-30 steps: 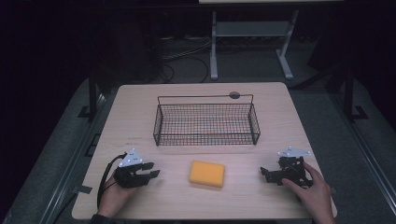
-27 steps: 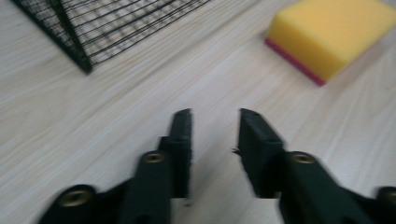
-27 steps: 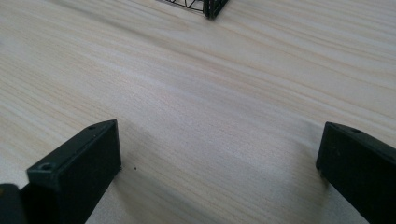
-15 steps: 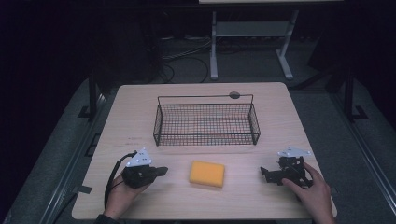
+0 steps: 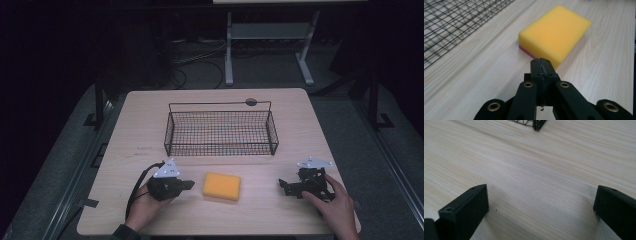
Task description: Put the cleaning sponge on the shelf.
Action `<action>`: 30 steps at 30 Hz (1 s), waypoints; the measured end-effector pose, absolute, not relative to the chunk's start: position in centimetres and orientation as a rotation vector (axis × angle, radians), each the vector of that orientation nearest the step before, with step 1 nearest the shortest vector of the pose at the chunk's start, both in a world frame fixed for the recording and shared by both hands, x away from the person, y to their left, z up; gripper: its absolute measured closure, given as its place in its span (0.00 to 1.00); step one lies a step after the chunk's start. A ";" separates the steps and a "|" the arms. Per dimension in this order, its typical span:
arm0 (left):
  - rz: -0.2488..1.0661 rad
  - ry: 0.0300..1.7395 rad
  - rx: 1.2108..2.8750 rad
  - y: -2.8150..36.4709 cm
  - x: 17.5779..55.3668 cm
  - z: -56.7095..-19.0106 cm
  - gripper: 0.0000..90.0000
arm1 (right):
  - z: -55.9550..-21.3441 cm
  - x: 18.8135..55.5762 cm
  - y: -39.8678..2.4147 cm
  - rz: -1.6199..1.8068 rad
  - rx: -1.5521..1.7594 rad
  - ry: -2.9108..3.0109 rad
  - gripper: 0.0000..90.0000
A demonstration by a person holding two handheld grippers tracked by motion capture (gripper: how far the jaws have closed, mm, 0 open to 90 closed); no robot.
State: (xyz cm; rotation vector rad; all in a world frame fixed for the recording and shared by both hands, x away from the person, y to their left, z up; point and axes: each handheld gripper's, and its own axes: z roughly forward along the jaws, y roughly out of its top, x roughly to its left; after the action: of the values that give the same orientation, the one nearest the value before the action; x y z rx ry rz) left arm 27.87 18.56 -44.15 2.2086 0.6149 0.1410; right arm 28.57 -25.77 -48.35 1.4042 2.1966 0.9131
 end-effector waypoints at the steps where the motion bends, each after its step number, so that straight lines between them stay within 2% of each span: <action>1: 0.132 0.604 2.215 18.2 28.0 -44.3 1.00 | -48.4 28.6 -25.8 0.913 1.404 2.197 0.00; 30: 0.065 0.520 2.254 15.6 27.4 -44.9 1.00 | -48.4 28.6 -25.8 0.913 1.405 2.197 0.00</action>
State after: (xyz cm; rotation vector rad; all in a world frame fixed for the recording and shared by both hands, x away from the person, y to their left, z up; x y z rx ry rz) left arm 27.37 15.64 -44.88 2.2542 0.5205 0.0646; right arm 28.57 -25.77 -48.35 1.4050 2.1967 0.9129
